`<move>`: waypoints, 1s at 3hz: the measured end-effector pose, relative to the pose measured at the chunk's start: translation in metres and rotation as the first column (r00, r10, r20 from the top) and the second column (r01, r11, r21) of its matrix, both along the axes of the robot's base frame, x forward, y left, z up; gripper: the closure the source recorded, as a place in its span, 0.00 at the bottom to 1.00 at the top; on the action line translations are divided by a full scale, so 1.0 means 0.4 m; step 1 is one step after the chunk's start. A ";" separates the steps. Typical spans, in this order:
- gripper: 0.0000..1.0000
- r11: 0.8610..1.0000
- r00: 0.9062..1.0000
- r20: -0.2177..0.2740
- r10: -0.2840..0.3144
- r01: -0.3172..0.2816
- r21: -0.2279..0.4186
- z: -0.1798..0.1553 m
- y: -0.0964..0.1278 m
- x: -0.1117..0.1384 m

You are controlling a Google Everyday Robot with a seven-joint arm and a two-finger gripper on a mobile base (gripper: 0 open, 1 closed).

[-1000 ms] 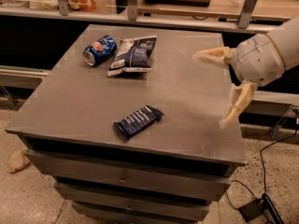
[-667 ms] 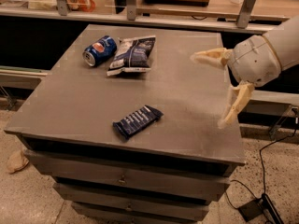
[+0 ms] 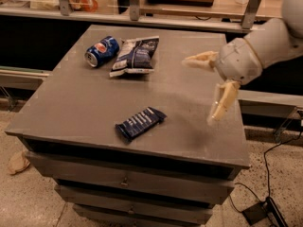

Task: Move rxbar blueberry near pepsi can

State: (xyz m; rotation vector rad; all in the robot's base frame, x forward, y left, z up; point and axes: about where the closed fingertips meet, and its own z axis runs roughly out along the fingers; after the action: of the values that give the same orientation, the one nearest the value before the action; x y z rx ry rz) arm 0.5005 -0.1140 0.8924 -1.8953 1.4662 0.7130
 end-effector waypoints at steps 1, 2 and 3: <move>0.00 0.996 0.994 -0.060 0.092 -0.092 0.006 -0.037 0.060 0.045; 0.00 0.978 0.972 -0.117 0.204 -0.197 0.071 -0.073 0.133 0.078; 0.00 0.960 0.954 -0.130 0.271 -0.257 0.110 -0.099 0.191 0.088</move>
Offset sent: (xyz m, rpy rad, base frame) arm 0.0396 0.0804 -0.0440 0.1301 0.2326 0.3726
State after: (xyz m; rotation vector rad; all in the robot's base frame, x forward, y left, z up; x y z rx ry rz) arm 0.5358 -0.0377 0.8527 -2.0255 1.2508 1.0429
